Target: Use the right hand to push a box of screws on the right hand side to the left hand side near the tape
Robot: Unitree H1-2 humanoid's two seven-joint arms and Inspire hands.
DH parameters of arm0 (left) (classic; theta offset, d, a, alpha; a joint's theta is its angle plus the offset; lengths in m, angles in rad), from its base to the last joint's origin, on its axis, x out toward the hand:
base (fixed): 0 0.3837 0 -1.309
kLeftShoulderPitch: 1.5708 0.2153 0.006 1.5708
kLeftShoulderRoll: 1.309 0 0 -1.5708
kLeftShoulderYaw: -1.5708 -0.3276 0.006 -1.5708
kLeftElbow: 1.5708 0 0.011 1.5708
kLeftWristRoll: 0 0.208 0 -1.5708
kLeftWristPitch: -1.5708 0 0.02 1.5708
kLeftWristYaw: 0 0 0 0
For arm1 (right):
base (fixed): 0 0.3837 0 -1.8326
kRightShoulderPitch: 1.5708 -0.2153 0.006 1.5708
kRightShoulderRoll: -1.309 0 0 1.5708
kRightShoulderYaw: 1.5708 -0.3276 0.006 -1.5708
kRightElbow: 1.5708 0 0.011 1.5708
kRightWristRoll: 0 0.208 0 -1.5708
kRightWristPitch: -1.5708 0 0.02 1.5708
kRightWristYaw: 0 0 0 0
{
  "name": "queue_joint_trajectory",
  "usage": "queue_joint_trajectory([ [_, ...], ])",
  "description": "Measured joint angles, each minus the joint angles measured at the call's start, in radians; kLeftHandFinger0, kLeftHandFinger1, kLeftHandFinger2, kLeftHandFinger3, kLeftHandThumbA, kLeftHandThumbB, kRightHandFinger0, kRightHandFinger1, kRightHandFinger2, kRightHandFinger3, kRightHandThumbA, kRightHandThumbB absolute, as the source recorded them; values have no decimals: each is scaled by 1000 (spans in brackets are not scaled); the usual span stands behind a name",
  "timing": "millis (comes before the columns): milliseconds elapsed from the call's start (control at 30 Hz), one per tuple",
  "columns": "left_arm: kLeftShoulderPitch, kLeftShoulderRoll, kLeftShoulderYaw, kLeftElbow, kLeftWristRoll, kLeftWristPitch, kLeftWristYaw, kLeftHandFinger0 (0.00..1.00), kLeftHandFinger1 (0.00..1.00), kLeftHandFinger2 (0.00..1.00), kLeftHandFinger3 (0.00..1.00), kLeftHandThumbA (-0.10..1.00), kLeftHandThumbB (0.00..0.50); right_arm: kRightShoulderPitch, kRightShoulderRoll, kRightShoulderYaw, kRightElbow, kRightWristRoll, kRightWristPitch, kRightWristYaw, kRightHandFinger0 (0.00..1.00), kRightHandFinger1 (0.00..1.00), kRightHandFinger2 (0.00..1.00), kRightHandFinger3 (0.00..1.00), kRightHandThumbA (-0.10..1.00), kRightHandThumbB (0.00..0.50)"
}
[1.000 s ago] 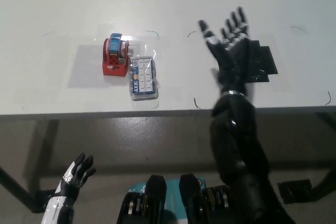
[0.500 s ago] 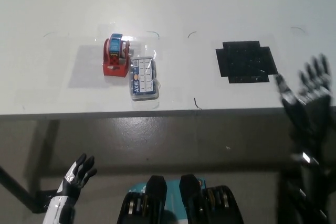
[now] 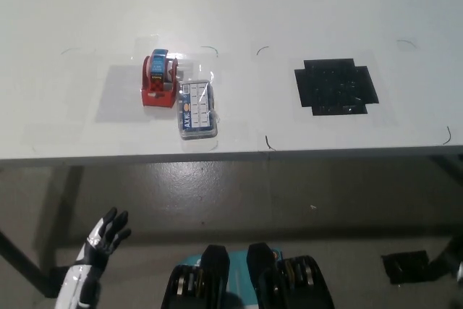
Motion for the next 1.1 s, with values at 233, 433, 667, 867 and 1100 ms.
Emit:
queue_joint_trajectory([
  [233,-22,18,18,-1,-6,0,0,1000,1000,1000,1000,1000,5,11,-24,66,15,-32,1,72,1000,1000,1000,1000,1000,279],
  [433,-20,18,22,0,-14,0,0,1000,1000,1000,1000,1000,20,0,-24,84,84,-59,1,111,1000,1000,1000,1000,1000,247],
  [667,-20,18,26,0,-16,0,0,1000,1000,1000,1000,1000,19,-4,-19,87,101,-65,1,138,1000,1000,1000,1000,1000,261],
  [867,-17,18,29,0,-15,0,0,1000,1000,1000,1000,1000,12,-16,-10,86,104,-65,2,151,1000,1000,1000,1000,1000,259],
  [1100,-16,18,29,0,-15,0,0,1000,1000,1000,1000,1000,8,-32,-7,86,106,-67,10,162,1000,1000,1000,1000,1000,266],
])
